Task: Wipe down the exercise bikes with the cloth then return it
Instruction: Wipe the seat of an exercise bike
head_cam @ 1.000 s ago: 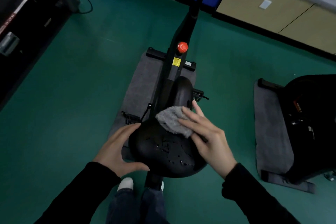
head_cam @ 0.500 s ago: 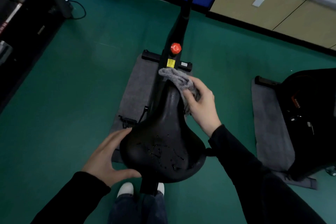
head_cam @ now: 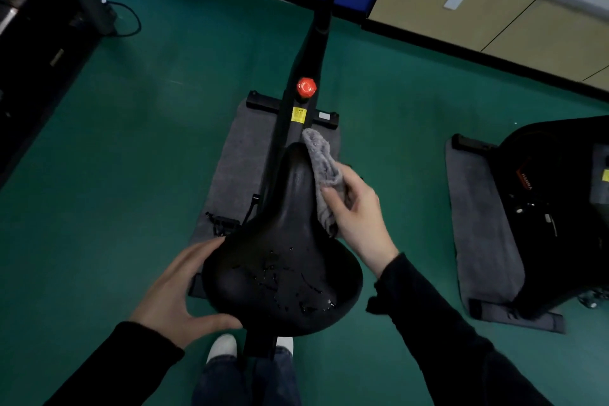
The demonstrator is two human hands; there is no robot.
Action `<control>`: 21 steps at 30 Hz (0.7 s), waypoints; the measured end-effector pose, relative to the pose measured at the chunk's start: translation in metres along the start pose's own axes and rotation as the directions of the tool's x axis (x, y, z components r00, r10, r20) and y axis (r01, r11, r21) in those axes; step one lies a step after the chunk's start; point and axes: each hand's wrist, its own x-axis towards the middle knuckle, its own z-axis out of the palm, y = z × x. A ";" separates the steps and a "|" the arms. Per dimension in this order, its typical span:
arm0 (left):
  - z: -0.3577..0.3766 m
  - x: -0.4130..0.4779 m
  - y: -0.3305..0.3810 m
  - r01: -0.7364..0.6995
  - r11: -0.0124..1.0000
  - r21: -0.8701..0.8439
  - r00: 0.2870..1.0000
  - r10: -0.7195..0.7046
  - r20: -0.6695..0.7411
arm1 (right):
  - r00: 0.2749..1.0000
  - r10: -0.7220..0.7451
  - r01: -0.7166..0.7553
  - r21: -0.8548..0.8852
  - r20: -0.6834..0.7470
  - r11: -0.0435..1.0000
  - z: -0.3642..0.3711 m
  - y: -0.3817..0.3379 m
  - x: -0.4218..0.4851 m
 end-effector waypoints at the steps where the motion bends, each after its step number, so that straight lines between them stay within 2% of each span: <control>1: 0.000 0.000 0.000 0.002 1.000 -0.003 1.000 -0.002 0.001 | 1.000 -0.009 0.009 0.004 -0.001 1.000 0.002 -0.001 -0.004; 9: -0.001 0.001 0.001 -0.010 1.000 0.002 1.000 0.010 0.000 | 0.985 -0.111 0.084 -0.199 -0.130 0.976 0.001 -0.010 0.011; 12: 0.001 -0.001 -0.002 0.008 1.000 -0.001 1.000 -0.008 0.004 | 0.993 -0.037 0.018 -0.171 -0.109 0.985 0.000 -0.006 0.004; 15: 0.001 -0.001 -0.002 0.013 1.000 -0.012 1.000 -0.013 0.002 | 0.998 0.010 -0.022 -0.213 -0.054 0.977 -0.007 0.006 -0.018; 19: 0.002 0.000 -0.001 0.006 1.000 -0.006 1.000 -0.006 -0.013 | 0.997 -0.073 0.065 -0.281 -0.017 0.957 -0.016 0.016 -0.043; 21: 0.002 0.000 -0.002 0.004 1.000 -0.010 1.000 -0.004 -0.023 | 0.998 -0.063 0.055 -0.307 -0.017 0.950 -0.018 0.020 -0.045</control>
